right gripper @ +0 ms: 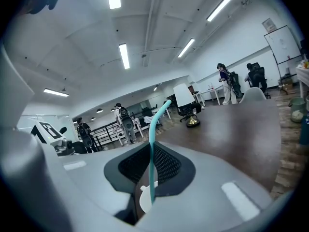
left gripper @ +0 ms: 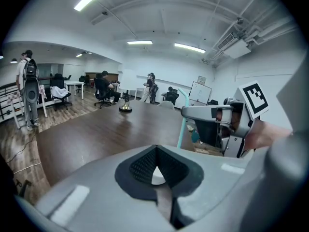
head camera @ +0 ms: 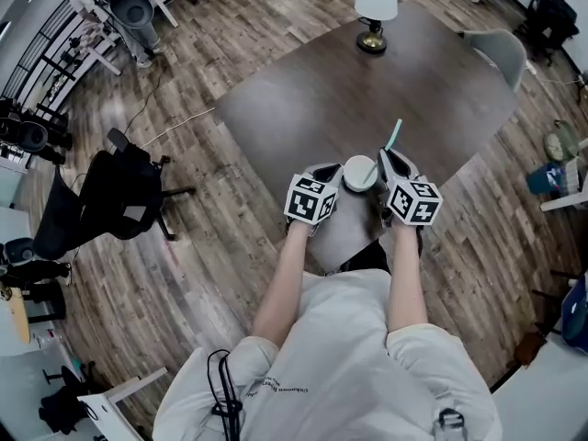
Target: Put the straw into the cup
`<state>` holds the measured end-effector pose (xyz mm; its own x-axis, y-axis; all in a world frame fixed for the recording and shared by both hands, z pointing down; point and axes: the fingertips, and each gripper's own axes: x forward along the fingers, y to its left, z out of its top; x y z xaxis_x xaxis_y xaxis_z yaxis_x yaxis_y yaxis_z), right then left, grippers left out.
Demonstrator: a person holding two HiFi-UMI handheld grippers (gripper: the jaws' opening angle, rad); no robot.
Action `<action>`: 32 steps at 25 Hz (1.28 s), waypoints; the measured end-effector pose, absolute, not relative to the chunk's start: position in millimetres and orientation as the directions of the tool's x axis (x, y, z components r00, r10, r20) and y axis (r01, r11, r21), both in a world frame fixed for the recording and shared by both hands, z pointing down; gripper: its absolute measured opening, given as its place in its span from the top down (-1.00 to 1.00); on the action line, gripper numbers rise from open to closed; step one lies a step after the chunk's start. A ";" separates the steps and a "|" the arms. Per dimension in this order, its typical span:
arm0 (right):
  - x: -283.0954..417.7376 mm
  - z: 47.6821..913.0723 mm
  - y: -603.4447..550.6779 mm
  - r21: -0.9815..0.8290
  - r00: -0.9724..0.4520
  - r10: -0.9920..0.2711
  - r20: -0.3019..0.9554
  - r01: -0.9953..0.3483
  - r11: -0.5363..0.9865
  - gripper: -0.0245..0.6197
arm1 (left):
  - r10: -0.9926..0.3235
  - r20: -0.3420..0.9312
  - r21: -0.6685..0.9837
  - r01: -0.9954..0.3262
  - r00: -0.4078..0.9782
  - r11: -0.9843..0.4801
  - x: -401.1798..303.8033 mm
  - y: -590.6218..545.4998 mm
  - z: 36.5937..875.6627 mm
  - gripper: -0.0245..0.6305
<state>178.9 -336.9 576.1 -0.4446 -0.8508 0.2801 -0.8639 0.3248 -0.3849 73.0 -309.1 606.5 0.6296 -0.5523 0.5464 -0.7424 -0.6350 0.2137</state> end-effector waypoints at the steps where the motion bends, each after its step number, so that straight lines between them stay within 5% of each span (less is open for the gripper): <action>1: 177.7 577.9 -338.8 -0.380 -0.445 -0.849 0.286 -0.866 0.326 0.78 | -0.556 0.540 0.212 -0.742 0.632 -0.636 73.7 -309.0 604.9 0.93; 32: 145.3 653.1 -347.5 -0.282 -0.466 -0.771 0.434 -0.883 0.375 0.78 | -0.555 0.561 0.195 -0.749 0.615 -0.633 83.9 -321.1 617.9 0.93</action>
